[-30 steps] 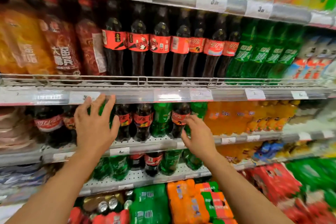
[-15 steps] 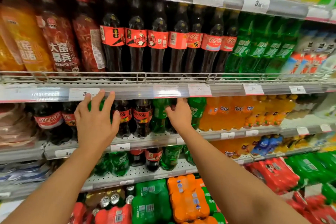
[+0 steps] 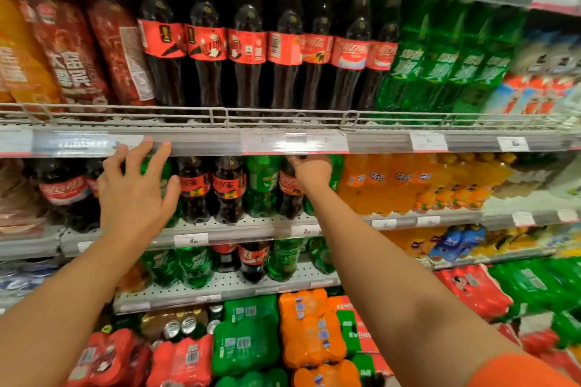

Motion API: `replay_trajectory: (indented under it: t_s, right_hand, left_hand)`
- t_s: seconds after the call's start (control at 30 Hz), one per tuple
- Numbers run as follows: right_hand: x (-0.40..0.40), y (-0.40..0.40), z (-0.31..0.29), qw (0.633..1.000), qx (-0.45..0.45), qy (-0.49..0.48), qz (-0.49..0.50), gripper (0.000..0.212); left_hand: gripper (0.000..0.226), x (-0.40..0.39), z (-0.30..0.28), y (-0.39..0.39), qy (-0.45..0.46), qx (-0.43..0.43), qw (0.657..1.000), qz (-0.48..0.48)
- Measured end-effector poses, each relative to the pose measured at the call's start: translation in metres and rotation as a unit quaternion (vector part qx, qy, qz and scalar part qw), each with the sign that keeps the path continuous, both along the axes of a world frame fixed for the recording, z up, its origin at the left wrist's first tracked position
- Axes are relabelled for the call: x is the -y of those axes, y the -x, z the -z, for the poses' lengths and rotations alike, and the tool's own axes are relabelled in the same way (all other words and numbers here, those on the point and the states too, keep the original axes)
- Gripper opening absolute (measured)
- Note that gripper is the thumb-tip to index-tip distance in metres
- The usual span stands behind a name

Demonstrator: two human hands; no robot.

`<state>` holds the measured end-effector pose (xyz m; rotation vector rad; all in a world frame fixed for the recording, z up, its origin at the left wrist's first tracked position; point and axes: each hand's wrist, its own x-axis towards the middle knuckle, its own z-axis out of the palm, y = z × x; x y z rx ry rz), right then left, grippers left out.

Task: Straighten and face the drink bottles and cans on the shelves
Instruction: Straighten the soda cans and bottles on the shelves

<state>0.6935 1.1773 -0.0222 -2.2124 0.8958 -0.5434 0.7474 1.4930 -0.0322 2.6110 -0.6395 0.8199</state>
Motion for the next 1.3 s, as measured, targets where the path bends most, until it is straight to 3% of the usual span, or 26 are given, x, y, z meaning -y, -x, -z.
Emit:
replay_trajectory:
  t_s: [0.1, 0.27, 0.4, 0.67, 0.73, 0.83, 0.9, 1.0, 1.17, 1.3]
  right_hand:
    - [0.000, 0.018, 0.000, 0.999, 0.026, 0.011, -0.017, 0.048]
    - [-0.013, 0.059, 0.020, 0.983, 0.065, 0.148, -0.081, 0.039]
    - [-0.009, 0.087, 0.033, 0.983, 0.127, 0.035, -0.127, 0.026]
    - [0.009, 0.128, 0.012, 0.976, 0.213, -0.036, 0.007, 0.026]
    - [0.005, 0.140, 0.011, 0.956, 0.263, -0.132, 0.009, 0.019]
    - [-0.013, 0.155, 0.016, 0.916, 0.311, -0.253, -0.003, 0.013]
    - [-0.028, 0.158, 0.021, 0.912, 0.307, -0.274, -0.004, 0.012]
    - [-0.051, 0.157, 0.022, 0.908, 0.313, -0.279, -0.007, 0.010]
    - [-0.084, 0.149, 0.021, 0.905, 0.320, -0.279, -0.012, 0.011]
    - [-0.102, 0.146, 0.019, 0.897, 0.333, -0.289, -0.017, 0.011]
  left_hand:
    - [0.062, 0.003, 0.001, 0.002, 0.022, 0.002, 1.000, -0.002]
    - [0.063, 0.004, 0.002, 0.004, 0.019, 0.010, 1.000, -0.005]
    - [0.064, 0.002, -0.009, 0.010, -0.014, -0.021, 1.000, -0.014]
    - [0.065, -0.008, -0.021, 0.018, -0.048, -0.051, 0.998, 0.000]
    - [0.062, -0.009, -0.022, 0.017, -0.014, -0.060, 0.998, 0.025]
    - [0.049, -0.023, -0.009, 0.021, 0.119, -0.050, 0.988, 0.078]
    - [0.039, -0.039, 0.011, 0.022, 0.177, -0.036, 0.982, 0.062]
    - [0.031, -0.059, 0.035, 0.007, 0.197, -0.095, 0.975, 0.028]
    - [0.054, -0.055, 0.026, -0.037, 0.189, -0.175, 0.966, 0.008]
    - [0.054, -0.022, 0.008, -0.073, 0.138, -0.221, 0.965, -0.024]
